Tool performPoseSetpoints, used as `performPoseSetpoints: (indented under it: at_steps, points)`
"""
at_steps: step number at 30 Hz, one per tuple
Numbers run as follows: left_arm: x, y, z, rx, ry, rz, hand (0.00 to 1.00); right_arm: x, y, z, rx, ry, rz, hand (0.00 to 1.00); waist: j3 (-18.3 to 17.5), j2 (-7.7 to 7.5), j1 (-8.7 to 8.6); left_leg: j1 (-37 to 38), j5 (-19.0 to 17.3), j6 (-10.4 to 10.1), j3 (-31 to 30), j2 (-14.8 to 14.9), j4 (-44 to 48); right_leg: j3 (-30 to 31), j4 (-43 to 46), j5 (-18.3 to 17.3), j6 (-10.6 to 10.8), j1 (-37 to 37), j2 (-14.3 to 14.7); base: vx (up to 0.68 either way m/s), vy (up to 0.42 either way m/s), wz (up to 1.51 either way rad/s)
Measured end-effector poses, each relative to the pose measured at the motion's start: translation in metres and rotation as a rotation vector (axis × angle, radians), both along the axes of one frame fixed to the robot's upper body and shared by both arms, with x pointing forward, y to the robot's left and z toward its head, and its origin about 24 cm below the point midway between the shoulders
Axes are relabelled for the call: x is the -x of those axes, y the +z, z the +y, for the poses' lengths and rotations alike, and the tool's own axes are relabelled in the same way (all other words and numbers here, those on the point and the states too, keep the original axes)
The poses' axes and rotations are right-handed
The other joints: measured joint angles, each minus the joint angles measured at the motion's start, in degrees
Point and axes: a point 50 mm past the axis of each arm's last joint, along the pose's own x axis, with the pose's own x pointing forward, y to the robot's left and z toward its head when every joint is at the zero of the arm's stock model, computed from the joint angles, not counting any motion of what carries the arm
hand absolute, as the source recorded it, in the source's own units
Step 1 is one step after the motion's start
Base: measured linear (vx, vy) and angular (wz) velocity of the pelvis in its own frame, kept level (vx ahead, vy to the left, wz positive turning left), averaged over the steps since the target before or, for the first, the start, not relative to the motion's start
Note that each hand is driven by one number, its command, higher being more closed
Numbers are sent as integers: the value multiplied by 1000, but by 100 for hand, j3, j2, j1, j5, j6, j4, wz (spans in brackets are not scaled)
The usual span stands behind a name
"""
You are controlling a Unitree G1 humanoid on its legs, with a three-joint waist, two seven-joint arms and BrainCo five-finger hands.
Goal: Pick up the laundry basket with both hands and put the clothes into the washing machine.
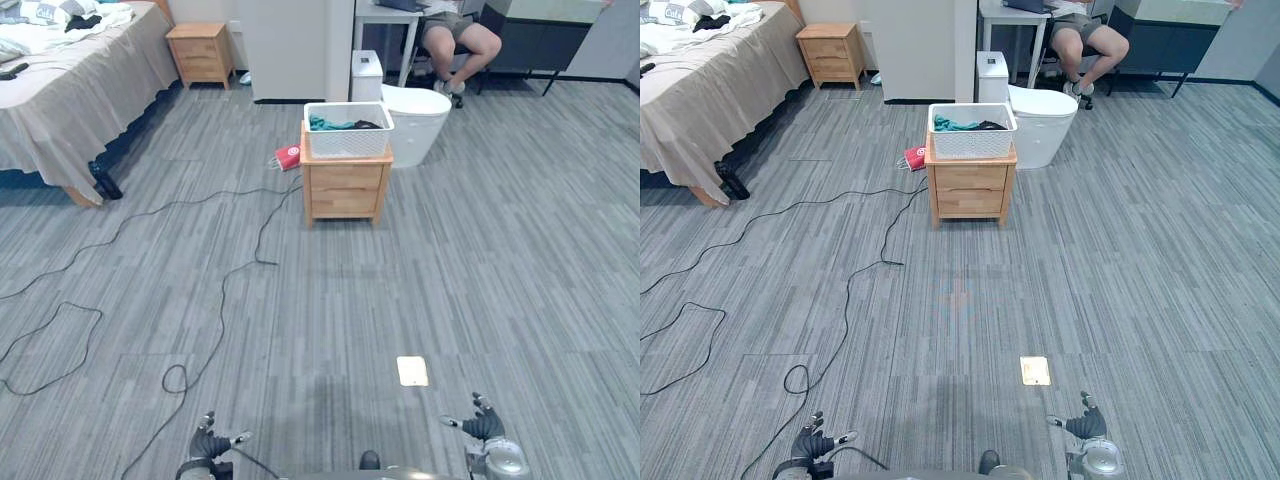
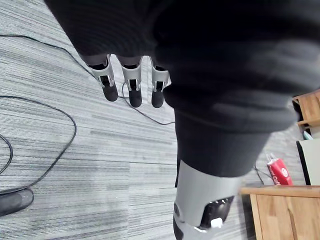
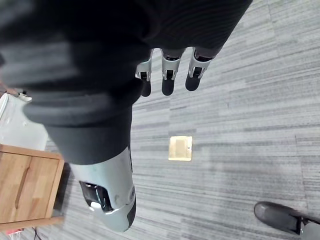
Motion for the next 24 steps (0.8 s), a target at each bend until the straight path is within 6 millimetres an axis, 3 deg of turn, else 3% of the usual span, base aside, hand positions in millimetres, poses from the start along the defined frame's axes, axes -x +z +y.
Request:
performPoseSetpoints:
  at_steps: [9, 21, 24]
  points:
    - [-10, 6, 2, -2, 7, -47, 0, -1, 4, -12, -8, -93, -37, 0, 27, -37, 0, -80, 51, 74, -164, -75, -16, -128, 1, -18, 27, -8, -86, -31, 10, 10]
    - [-11, 8, 3, 10, 31, -71, 0, -1, 4, -12, -12, -100, -29, 0, 38, -38, 5, -122, 66, 91, -159, -86, -63, -166, 2, -52, 77, -87, -95, -19, 1, 1]
    - [-18, 13, 3, 18, 44, -111, 0, -10, 6, -10, -17, -95, -50, 0, 64, -76, 8, -387, 38, 119, -138, -108, 155, -113, 5, -49, 87, -240, -141, -43, 6, -2]
